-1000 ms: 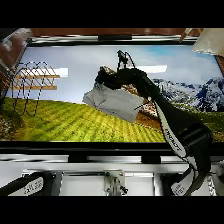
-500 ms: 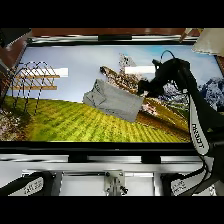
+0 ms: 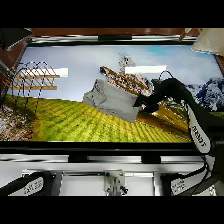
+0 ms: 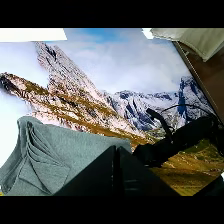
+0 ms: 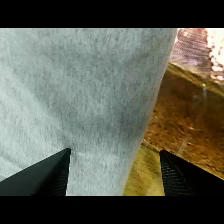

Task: Fold the shirts.

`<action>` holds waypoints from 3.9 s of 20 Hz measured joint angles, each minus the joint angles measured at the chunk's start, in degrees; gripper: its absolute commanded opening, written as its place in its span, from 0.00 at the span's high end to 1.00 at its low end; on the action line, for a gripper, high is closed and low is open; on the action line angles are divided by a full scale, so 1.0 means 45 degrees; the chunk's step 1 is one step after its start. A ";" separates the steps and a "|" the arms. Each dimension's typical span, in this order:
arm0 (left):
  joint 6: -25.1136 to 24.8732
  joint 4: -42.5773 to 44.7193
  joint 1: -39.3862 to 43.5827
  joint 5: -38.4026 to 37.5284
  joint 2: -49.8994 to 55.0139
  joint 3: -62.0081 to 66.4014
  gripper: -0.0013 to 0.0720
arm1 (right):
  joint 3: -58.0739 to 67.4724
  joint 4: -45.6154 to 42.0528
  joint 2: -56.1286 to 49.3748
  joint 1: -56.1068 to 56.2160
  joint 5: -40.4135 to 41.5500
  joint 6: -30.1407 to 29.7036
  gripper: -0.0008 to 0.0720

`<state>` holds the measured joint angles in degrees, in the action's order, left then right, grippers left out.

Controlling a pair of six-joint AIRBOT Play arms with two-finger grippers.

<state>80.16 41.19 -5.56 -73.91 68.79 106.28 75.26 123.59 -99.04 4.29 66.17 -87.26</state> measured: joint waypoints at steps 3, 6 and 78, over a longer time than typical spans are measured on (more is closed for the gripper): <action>0.0034 0.0000 0.0000 -0.0019 0.0049 0.0000 0.94 | -0.0209 0.0865 -0.0219 -0.0034 -0.0457 -0.0063 0.13; 0.0097 -0.0005 0.0000 -0.0024 0.0092 0.0000 0.94 | -0.0301 0.1394 -0.0393 0.0049 -0.0758 -0.0199 0.52; -0.0942 0.0000 0.2030 -0.0355 0.0325 -0.1321 0.94 | 0.5003 -0.5168 0.1472 -0.5775 0.5969 0.1020 0.36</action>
<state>75.92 41.19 3.57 -75.50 70.26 100.33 97.78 100.33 -92.42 -21.69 93.03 -82.67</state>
